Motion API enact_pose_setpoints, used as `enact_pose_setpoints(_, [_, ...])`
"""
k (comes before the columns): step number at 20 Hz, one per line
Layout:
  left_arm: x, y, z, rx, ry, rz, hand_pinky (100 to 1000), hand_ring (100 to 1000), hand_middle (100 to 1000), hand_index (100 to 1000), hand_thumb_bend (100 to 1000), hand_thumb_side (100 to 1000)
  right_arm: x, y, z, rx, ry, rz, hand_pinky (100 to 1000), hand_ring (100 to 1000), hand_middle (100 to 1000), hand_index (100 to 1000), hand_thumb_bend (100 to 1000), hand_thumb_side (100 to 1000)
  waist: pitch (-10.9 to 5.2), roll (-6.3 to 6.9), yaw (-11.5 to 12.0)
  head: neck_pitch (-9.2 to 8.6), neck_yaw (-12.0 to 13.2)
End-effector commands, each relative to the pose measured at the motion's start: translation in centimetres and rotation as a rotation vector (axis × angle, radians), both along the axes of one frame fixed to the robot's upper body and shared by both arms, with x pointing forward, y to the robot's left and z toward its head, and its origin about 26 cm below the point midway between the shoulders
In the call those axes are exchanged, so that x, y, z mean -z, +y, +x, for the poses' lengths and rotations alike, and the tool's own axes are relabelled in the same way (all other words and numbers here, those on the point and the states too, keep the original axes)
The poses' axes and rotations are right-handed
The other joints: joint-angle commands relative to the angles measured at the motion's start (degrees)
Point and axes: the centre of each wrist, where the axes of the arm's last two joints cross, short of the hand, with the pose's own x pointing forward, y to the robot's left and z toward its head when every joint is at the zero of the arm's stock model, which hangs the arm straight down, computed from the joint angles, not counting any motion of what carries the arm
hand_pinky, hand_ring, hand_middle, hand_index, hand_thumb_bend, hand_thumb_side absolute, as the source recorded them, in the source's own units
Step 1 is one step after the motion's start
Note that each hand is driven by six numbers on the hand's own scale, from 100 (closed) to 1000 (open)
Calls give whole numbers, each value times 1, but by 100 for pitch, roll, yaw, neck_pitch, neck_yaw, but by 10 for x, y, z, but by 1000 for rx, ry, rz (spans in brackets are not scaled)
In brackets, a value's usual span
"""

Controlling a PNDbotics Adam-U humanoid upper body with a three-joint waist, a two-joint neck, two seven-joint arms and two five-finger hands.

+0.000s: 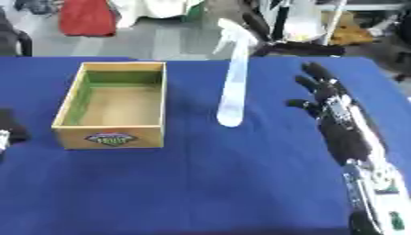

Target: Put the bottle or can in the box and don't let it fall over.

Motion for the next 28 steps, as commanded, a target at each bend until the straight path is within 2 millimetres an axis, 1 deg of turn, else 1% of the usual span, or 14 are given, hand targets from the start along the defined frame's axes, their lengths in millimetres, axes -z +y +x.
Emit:
enact_pose_setpoints(1, [-8,2,2,2,-25,15,672,572,530,866,303,754,-16,-6,2,-11,-58,-59,752,1000,1000,1000,100,729,-10,-1,-1,14,11])
enact_pose_setpoints(5, [-8,3,2,-4,-22,17,672,571,530,866,303,753,-35,-20,7,-20,-132,-166,754,1000,1000,1000,100,695,-10,-12,13,10,-10])
enact_pose_setpoints(9, [-7,2,1,-1,-18,18,672,571,530,866,302,754,-58,-34,16,-12,-212,-273,760,1000,1000,1000,100,666,-10,-16,32,19,-18])
enact_pose_setpoints(12, [-7,2,2,2,-18,19,672,572,530,866,301,754,-81,-43,28,-15,-283,-358,765,1000,1000,1000,100,649,-6,-14,43,-4,-61])
enact_pose_setpoints(14, [-6,1,2,8,-16,20,673,572,530,867,294,757,-94,-49,36,-15,-319,-424,771,1000,1000,1000,100,655,0,-8,63,-32,-143])
enact_pose_setpoints(15, [-6,1,2,10,-16,20,673,572,530,867,302,755,-101,-53,42,-15,-334,-466,776,1000,1000,1000,100,628,6,-7,79,-56,-200])
enact_pose_setpoints(18, [-7,-1,2,17,-18,22,673,572,530,867,301,755,-115,-62,59,-12,-372,-585,789,1000,1000,1000,100,617,26,-6,137,-115,-324])
enact_pose_setpoints(21, [-8,-2,3,26,-20,24,673,572,531,867,300,756,-123,-67,77,2,-405,-671,806,1000,1000,1000,100,611,48,-12,196,-162,-446])
enact_pose_setpoints(24, [-8,-3,4,33,-20,26,674,572,531,867,300,756,-123,-70,94,18,-416,-731,828,1000,1000,1000,100,613,57,-19,259,-203,-571])
enact_pose_setpoints(28, [-9,-4,4,45,-22,29,674,572,531,867,299,757,-122,-70,111,28,-430,-823,887,1000,1000,1000,100,565,62,-17,344,-234,-700])
